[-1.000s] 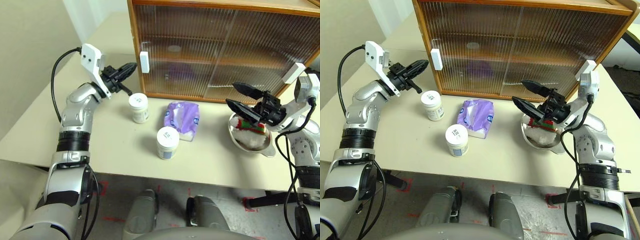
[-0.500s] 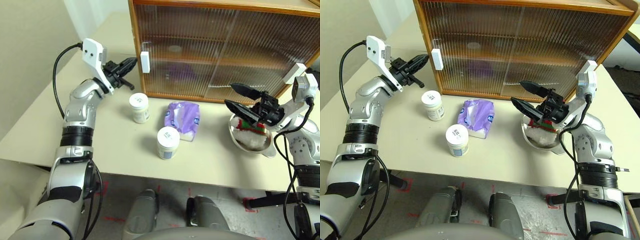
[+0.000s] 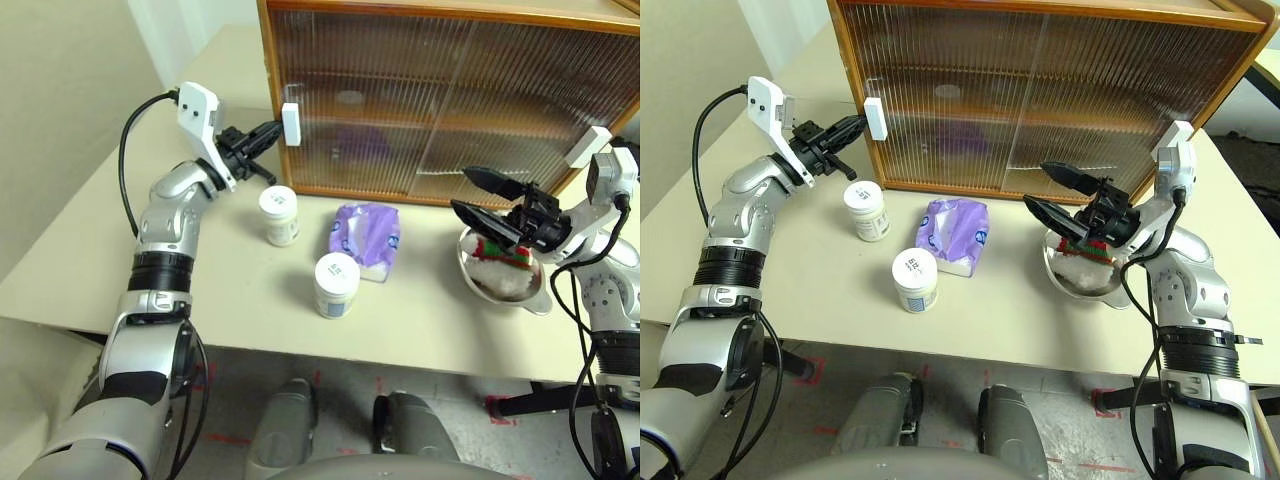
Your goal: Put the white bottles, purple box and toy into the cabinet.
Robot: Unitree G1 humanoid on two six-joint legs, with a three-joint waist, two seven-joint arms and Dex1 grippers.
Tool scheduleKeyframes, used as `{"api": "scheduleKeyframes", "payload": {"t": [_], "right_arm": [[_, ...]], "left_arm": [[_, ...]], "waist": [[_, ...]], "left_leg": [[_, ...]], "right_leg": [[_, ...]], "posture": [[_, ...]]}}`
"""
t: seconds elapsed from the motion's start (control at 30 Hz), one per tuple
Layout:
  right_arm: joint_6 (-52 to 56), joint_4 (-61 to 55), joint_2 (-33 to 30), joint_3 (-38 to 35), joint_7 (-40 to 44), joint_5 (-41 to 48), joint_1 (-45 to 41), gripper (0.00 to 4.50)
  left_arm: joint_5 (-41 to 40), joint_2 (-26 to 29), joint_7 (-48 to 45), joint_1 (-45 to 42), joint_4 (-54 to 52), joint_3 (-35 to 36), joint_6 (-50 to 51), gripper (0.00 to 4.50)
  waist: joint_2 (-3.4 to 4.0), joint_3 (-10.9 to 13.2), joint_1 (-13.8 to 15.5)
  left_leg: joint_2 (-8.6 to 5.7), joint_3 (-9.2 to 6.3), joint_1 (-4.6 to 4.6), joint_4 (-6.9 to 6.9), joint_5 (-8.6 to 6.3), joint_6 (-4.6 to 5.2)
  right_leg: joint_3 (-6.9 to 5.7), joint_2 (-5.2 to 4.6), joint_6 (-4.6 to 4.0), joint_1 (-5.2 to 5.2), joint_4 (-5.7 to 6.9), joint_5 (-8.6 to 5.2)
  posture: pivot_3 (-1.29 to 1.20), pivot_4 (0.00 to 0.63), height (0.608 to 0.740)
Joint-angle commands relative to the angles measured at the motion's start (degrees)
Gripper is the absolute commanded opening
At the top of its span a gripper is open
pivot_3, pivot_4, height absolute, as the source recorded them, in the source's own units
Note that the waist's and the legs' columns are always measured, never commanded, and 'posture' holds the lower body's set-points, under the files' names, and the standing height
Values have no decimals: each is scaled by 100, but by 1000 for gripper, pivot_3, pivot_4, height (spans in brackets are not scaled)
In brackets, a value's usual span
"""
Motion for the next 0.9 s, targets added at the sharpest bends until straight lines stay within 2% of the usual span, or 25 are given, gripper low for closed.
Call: {"api": "scheduleKeyframes", "payload": {"t": [0.03, 0.43, 0.67, 0.9], "right_arm": [[-20, -146, -32, -113, -42, 57, 83, 4500], [-23, -432, 86, -256, -350, 203, 355, 4500], [-115, -387, 187, -366, -544, 178, 464, 4500], [-63, -300, 51, -848, -810, 381, 437, 4500]], "left_arm": [[93, -121, -66, -257, 220, -140, -49, 48], [117, -425, -231, -464, 176, -423, 191, 48], [182, -709, -229, -665, 201, -583, 236, 48], [306, -1002, -271, -999, 709, -698, 101, 48]], "waist": [[0, 0, 4], [0, 0, -53], [0, -1, -58], [1, -1, -74]], "left_leg": [[0, 0, 0, 1, 0, 0], [0, 0, -2, 7, 1, 1], [-1, 2, -2, 10, 2, 4], [-7, 9, -4, 14, 8, 14]], "right_leg": [[0, 0, 0, 0, 0, 0], [1, 5, 3, 2, -1, 2], [0, 14, 5, 3, 0, 2], [4, 27, 12, 5, -2, 6]], "posture": [[103, 59, 740], [62, 63, 740], [60, 40, 740], [30, 40, 740]]}}
